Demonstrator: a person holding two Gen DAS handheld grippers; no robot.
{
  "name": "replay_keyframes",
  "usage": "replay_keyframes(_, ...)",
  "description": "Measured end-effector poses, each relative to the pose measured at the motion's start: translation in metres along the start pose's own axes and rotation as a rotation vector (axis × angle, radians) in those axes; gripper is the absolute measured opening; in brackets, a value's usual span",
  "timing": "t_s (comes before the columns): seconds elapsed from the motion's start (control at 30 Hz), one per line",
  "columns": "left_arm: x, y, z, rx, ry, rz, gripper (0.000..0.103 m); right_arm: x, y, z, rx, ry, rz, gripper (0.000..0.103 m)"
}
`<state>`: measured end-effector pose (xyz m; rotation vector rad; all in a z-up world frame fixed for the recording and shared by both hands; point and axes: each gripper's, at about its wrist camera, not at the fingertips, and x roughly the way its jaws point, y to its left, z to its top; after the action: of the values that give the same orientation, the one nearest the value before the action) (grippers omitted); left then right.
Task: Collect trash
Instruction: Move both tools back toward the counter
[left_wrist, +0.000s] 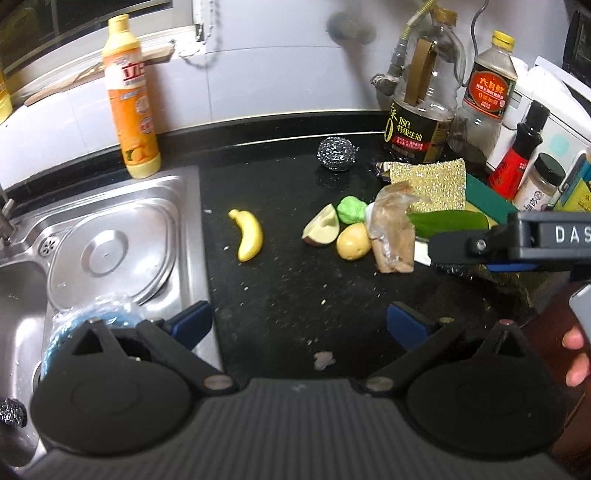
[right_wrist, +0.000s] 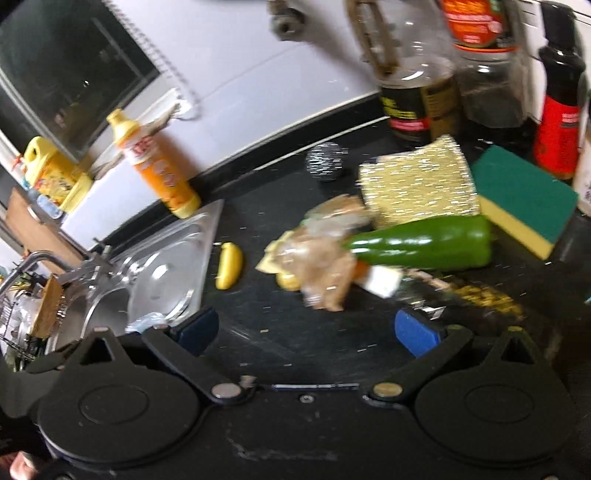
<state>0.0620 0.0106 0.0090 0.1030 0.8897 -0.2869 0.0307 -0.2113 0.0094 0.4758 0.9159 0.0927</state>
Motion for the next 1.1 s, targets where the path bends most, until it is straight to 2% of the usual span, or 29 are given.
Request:
replay_keyframes(0.17,0.012,-0.025,0.018,0.048,-0.006,0.019,0.103,0.001,-0.033,0.013,0.011,-0.004,-0.049,0.103)
replay_keyframes(0.37,0.038,-0.060,0.035,0.143,0.001,0.038,0.103,0.001,-0.077,0.017,0.085,-0.008,-0.055,0.103)
replay_keyframes(0.57,0.069,-0.083,0.052,0.217,0.020,0.054,0.103,-0.003,-0.109,0.020,0.124,-0.023,-0.040,0.096)
replay_keyframes(0.7,0.084,-0.090,0.056,0.231,0.032,0.057,0.102,-0.001,-0.118,0.019,0.120,-0.017,-0.023,0.090)
replay_keyframes(0.87,0.095,-0.095,0.057,0.241,0.040,0.060,0.096,0.007,-0.123,0.018,0.115,0.008,-0.020,0.084)
replay_keyframes(1.0,0.098,-0.094,0.057,0.231,0.038,0.055,0.094,0.013,-0.122,0.019,0.111,0.016,-0.023,0.084)
replay_keyframes(1.1,0.099,-0.092,0.057,0.225,0.035,0.048,0.087,0.018,-0.119,0.020,0.100,0.025,-0.021,0.084)
